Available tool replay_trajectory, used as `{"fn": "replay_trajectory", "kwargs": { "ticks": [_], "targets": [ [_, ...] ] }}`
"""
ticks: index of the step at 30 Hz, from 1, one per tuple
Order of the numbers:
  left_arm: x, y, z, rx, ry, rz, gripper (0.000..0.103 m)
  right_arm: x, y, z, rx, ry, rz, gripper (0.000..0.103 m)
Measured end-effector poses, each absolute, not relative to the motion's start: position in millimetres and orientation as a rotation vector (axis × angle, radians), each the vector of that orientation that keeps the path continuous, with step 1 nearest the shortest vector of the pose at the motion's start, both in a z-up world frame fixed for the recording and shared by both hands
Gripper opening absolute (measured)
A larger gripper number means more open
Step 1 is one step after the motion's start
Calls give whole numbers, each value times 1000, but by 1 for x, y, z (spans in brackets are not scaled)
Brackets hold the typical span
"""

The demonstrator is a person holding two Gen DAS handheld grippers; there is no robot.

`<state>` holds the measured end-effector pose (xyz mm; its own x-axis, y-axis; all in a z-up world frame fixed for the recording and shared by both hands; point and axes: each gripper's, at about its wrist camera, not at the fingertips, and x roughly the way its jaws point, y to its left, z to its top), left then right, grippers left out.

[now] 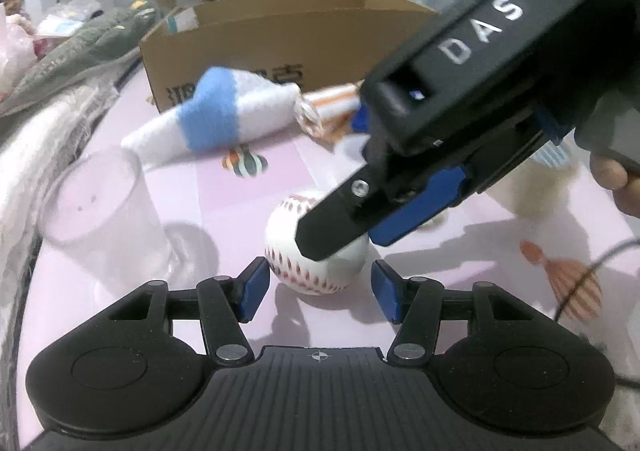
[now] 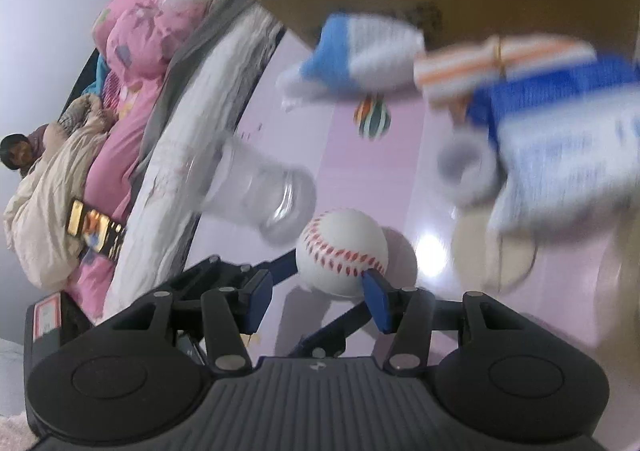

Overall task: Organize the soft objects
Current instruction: 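Move left gripper to the baseball stress ball and close on it, then grasp the white tape roll with right gripper while left gripper holds the ball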

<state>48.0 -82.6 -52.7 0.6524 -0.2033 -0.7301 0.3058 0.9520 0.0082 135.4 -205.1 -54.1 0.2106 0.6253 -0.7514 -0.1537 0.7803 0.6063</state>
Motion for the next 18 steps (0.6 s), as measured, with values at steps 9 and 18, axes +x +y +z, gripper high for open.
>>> {"fn": "replay_trajectory", "kwargs": {
  "ticks": [9,18],
  "targets": [
    [58,-82,-57,159,795,-306,76,127,-223,-45,518,1198,539,42],
    [73,-80,-67,145,842,-274,58,150,-202,-14,113,1061,451,40]
  ]
}}
